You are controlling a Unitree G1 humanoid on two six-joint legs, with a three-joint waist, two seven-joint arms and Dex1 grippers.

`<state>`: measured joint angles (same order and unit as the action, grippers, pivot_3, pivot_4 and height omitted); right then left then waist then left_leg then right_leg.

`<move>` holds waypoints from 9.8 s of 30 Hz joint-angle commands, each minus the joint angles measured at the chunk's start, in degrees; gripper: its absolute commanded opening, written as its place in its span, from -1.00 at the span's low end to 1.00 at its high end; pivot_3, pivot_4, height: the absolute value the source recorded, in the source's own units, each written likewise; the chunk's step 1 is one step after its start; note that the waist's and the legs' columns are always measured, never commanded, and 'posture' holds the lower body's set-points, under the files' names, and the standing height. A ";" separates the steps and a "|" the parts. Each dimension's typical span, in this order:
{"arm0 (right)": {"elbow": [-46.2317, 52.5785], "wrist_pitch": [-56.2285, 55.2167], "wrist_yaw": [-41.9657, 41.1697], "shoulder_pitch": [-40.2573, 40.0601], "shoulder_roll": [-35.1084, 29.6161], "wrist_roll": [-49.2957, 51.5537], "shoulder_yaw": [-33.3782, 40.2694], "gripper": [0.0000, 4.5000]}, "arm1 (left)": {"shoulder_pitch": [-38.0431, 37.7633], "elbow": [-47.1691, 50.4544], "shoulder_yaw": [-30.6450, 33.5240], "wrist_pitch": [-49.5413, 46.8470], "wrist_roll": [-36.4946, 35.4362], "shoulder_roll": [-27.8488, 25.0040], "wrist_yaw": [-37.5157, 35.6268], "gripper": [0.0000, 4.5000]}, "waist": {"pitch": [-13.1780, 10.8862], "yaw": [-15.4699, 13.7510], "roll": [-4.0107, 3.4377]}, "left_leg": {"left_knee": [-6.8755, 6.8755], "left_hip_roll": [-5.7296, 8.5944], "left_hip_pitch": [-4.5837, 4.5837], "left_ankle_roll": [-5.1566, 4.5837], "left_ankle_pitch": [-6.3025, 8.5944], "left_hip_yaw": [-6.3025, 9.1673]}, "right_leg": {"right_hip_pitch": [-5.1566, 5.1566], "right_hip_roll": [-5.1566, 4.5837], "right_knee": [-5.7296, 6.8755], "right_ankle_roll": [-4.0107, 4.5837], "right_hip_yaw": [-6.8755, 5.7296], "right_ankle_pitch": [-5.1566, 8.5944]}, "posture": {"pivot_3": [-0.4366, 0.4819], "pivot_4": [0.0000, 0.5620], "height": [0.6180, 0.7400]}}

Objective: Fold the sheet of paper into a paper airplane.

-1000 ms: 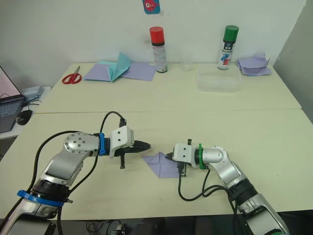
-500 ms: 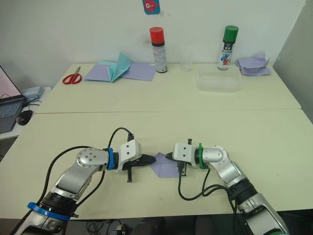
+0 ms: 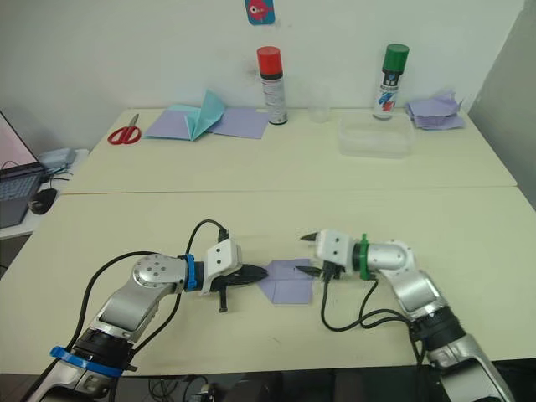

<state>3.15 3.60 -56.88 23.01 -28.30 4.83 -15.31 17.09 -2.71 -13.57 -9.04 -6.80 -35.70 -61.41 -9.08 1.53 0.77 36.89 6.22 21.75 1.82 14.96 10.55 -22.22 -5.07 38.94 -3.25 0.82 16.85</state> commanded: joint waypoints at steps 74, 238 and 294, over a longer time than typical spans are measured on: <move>-2.65 11.88 4.71 -4.05 2.32 -4.72 -8.81 -0.99 | 2.60 -2.21 -3.34 0.66 1.31 2.05 -1.72 -1.00 | 0.32 -0.95 0.00 | -0.07 -0.01 -0.11 -0.04 0.02 -0.08 | -0.04 0.04 -0.08 -0.02 -0.01 0.01 | -0.05 -0.47 1.00; -45.79 -66.44 -15.06 14.72 8.54 -2.96 -14.66 -0.98 | -13.54 13.60 7.90 -1.39 -7.05 -9.48 -1.87 -1.00 | -0.35 0.32 0.34 | -0.83 -1.03 -0.36 0.33 -0.04 -1.35 | -0.94 0.65 -0.07 1.11 0.19 -0.63 | -0.05 -0.47 1.00; 4.23 32.28 2.52 0.66 6.32 12.25 -11.86 -0.98 | -16.45 13.78 5.03 -9.34 -6.22 -12.50 -1.51 -1.00 | -0.22 0.10 0.15 | -0.85 -1.04 -0.90 0.10 0.21 -1.16 | -0.15 0.64 -0.40 1.16 0.12 -0.57 | -0.05 -0.47 1.00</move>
<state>4.63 35.47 -53.45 23.74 -21.65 16.52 -27.09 1.00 13.02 -6.94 -17.05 -15.13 -47.46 -63.05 -9.30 1.63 0.92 36.04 5.18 20.84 1.92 15.17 9.39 -22.37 -4.43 38.53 -2.09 0.93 16.28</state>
